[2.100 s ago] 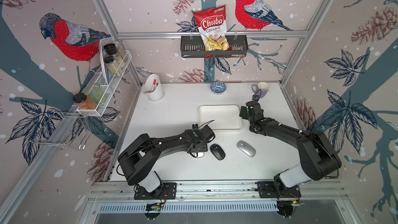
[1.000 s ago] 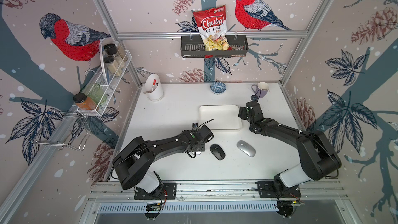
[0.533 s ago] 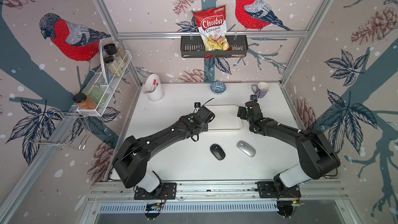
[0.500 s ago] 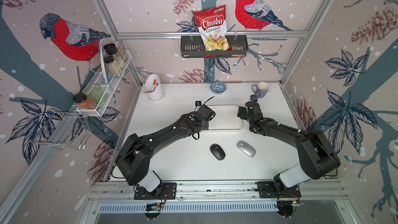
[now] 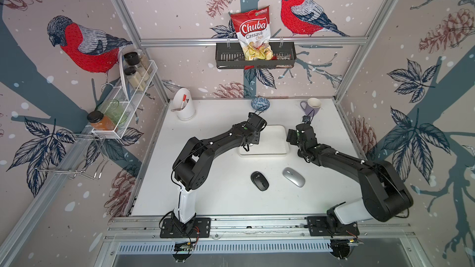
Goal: Put the mouse in the storage box
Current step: Place the mouse in the storage box.
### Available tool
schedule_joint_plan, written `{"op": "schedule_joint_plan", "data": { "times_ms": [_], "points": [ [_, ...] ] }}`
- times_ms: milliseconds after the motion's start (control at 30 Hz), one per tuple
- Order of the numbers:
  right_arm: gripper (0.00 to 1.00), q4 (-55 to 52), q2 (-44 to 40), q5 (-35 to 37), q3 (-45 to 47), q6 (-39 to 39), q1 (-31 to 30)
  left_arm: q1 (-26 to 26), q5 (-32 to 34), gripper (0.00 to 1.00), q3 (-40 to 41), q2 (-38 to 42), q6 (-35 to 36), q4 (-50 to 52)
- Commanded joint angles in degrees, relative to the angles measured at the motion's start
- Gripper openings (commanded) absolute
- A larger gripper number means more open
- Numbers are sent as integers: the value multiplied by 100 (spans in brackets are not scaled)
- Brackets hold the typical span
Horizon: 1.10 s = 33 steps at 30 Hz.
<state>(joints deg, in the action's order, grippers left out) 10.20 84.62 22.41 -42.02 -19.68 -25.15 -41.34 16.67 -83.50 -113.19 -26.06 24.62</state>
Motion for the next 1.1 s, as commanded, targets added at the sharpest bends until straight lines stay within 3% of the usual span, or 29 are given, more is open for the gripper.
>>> {"op": "schedule_joint_plan", "data": {
  "times_ms": [0,367,1067],
  "points": [
    [88,79,36,40,-63,53,36,17,-107,61,151,-80,1,-68],
    [88,158,101,-53,-198,123,115,16,43,61,602,-66,-320,-160],
    [88,176,31,-63,-28,87,124,10,524,70,593,45,-505,38]
  ]
}}
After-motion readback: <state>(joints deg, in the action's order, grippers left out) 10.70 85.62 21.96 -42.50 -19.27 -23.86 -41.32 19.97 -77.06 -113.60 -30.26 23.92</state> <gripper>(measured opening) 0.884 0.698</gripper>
